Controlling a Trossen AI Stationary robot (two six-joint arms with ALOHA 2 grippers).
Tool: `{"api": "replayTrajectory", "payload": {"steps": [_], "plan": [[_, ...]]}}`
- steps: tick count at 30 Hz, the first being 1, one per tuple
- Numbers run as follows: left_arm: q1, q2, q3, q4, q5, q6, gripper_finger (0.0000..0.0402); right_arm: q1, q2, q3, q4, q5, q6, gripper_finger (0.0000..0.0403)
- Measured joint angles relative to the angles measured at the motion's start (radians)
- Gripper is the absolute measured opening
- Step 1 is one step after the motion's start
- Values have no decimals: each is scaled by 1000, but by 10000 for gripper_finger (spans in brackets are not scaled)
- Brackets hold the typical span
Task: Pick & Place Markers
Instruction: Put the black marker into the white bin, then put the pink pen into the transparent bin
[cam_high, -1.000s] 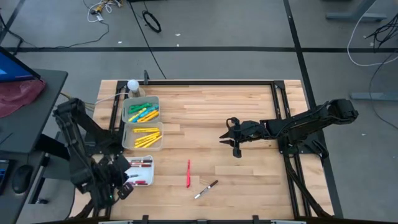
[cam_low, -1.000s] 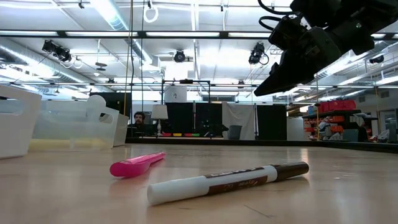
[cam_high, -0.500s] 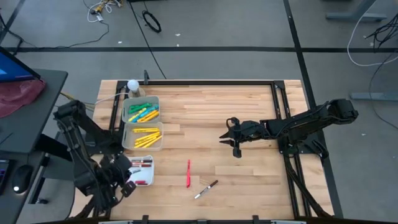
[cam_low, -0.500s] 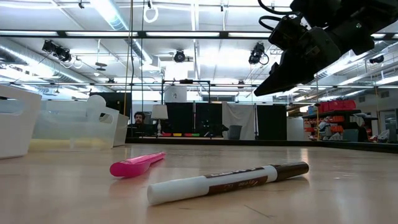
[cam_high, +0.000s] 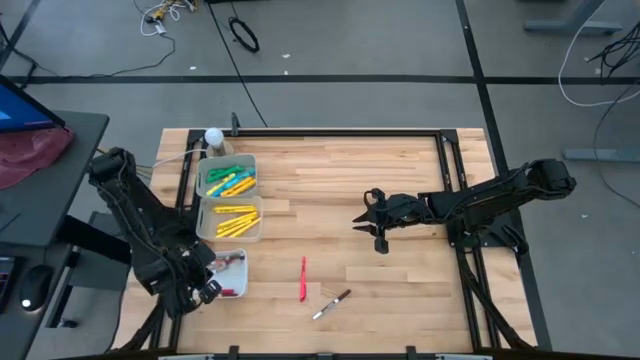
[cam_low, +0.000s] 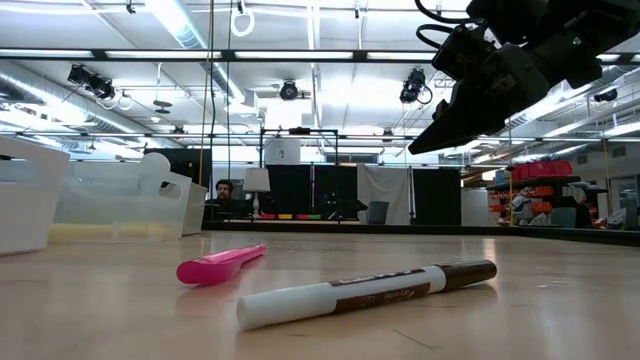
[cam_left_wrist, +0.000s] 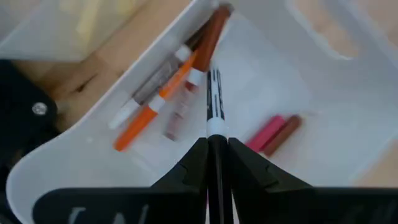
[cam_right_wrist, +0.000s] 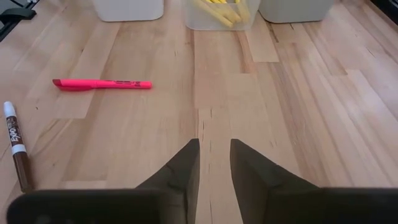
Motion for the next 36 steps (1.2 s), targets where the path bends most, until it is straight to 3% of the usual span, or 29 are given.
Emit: {"api": "replayTrajectory", "payload": {"steps": [6, 17, 20, 23, 27, 30, 33, 36], "plan": [[21, -2, -41, -21, 2, 12, 78, 0, 0, 0, 0, -2, 4, 89], [63, -77, 38, -95, 84, 34, 214, 0, 0, 0, 1, -7, 5, 89], [86, -97, 95, -111, 23, 37, 230, 0, 0, 0, 11, -7, 6, 89], [124, -98, 140, -101, -120, 114, 232, 0, 0, 0, 28, -7, 5, 89], [216, -87, 148, 41, -319, 353, 222, 0, 0, 0, 54, -7, 2, 89], [312, -41, 145, 227, -375, 659, 213, 0, 0, 0, 61, -7, 1, 89], [423, 30, 145, 455, -313, 999, 206, 0, 0, 0, 60, -7, 1, 89], [537, 120, 145, 670, -136, 1314, 198, 0, 0, 0, 60, -9, 1, 89]]}}
